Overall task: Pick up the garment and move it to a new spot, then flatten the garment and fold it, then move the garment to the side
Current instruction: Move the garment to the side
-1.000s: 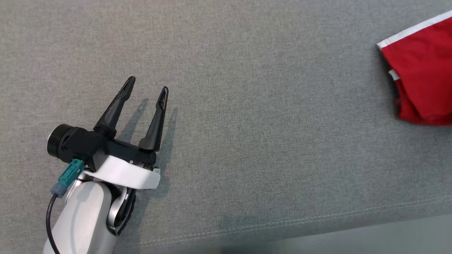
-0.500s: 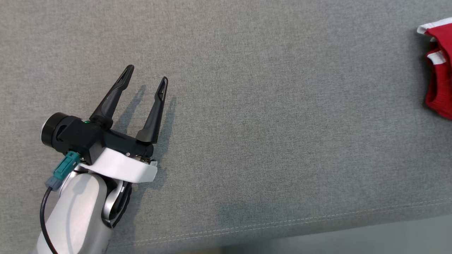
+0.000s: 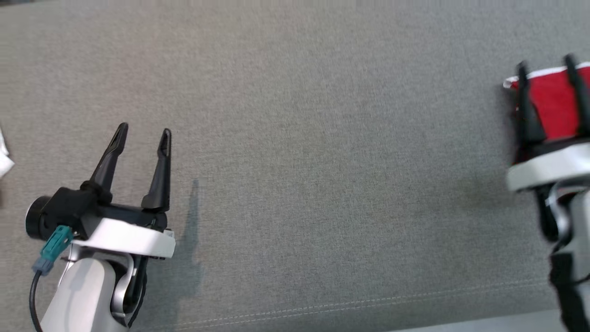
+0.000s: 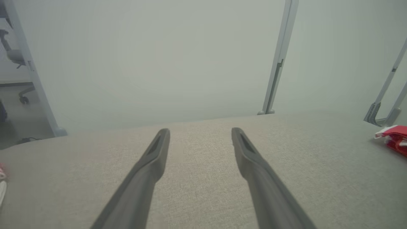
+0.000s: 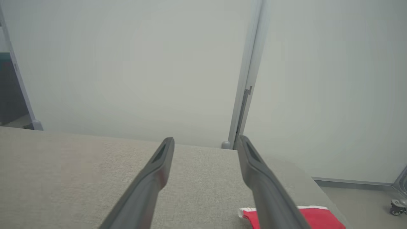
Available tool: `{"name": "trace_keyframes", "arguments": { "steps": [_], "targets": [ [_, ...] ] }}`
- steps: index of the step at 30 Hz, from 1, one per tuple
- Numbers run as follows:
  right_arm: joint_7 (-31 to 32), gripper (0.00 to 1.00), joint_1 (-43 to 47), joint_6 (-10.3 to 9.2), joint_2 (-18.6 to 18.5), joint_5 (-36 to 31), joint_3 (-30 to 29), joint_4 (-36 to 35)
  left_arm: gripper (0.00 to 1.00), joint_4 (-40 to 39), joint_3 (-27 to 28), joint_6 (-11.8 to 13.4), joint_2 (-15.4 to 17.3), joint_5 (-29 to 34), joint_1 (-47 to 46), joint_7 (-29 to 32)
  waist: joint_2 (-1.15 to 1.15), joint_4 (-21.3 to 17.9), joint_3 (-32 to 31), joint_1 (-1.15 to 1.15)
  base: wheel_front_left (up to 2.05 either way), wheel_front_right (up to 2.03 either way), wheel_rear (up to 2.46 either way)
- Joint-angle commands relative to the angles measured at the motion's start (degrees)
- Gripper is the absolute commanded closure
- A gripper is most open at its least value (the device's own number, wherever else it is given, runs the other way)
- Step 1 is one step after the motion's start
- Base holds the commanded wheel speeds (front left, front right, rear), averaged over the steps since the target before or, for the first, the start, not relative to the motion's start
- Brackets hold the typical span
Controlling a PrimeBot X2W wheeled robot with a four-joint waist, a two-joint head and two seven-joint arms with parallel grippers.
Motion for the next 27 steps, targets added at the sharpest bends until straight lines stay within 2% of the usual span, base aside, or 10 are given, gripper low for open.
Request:
{"name": "trace_keyframes", "arguments": {
  "steps": [1, 10, 19, 27],
  "targets": [
    [-0.59, 0.0, 2.87, -0.17, 0.85, -0.33, 1.6, -3.18, 0.0, -1.03, 2.65, 0.7, 1.83, -0.48, 0.19, -0.54, 0.0, 1.31, -2.76, 0.0, 0.0, 0.0, 0.0],
    [1.06, 0.0, 16.71, -0.17, 5.86, -0.04, 2.99, -13.05, 0.0, 0.62, 5.35, 2.11, 2.37, -2.07, 5.55, -1.04, 0.0, 4.81, -9.5, 0.0, 0.0, 0.0, 0.0],
    [2.51, 0.0, 27.23, -0.17, 8.7, -0.75, 1.58, -16.0, 0.0, 1.75, 5.32, 2.41, 2.28, -2.99, 10.83, -1.0, 0.0, 6.06, -15.72, 0.0, 0.0, 0.0, 0.0],
    [2.79, 0.0, 33.03, -0.17, 10.16, -1.07, -0.2, -17.48, 0.0, 2.39, 4.86, 2.68, 2.38, -3.69, 14.44, -0.11, 0.0, 6.35, -18.78, 0.0, 0.0, 0.0, 0.0]
  ]
}}
